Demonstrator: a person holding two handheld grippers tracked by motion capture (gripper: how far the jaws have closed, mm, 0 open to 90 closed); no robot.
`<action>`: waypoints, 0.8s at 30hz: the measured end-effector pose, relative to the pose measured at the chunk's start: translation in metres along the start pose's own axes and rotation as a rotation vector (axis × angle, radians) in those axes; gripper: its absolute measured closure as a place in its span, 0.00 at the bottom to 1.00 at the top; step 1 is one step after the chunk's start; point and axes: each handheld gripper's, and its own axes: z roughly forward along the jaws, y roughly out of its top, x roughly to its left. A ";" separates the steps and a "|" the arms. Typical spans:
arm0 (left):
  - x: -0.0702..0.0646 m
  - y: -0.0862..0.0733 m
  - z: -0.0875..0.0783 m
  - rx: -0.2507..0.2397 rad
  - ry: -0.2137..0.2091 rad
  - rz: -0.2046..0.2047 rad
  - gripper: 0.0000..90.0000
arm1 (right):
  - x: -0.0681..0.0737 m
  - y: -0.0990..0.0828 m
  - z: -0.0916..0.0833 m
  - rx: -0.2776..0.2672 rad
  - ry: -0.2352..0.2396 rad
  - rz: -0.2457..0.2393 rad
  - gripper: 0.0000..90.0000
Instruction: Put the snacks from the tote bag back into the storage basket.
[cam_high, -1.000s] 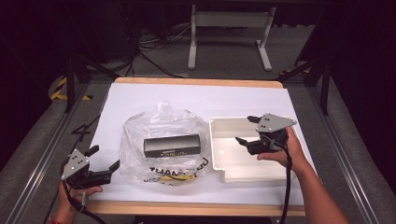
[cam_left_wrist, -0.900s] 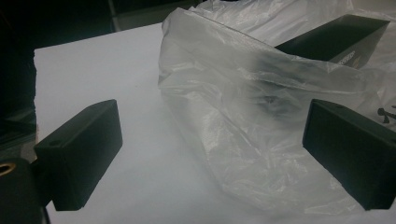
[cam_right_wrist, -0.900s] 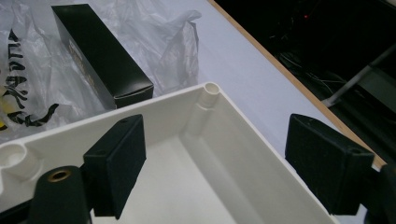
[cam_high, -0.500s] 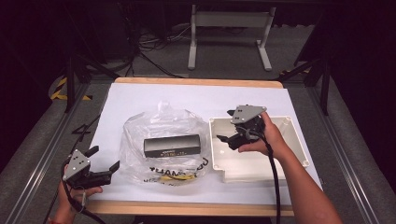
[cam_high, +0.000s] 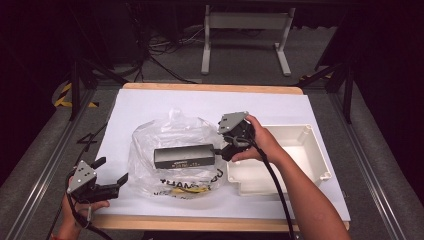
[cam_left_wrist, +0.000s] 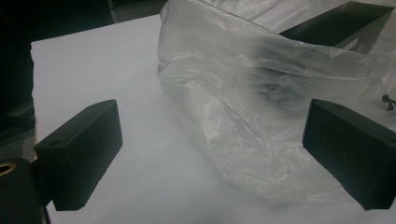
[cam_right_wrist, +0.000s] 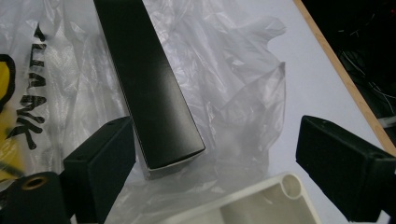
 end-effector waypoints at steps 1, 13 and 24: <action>0.000 0.000 0.000 0.001 -0.004 0.002 0.06 | 0.000 0.002 0.003 0.001 0.012 0.000 0.13; -0.001 -0.001 -0.001 0.006 -0.011 0.004 0.06 | 0.005 0.019 0.036 0.087 0.123 -0.045 0.19; -0.002 -0.001 0.000 0.012 -0.016 0.007 0.06 | 0.015 0.022 0.067 0.228 0.212 -0.096 0.20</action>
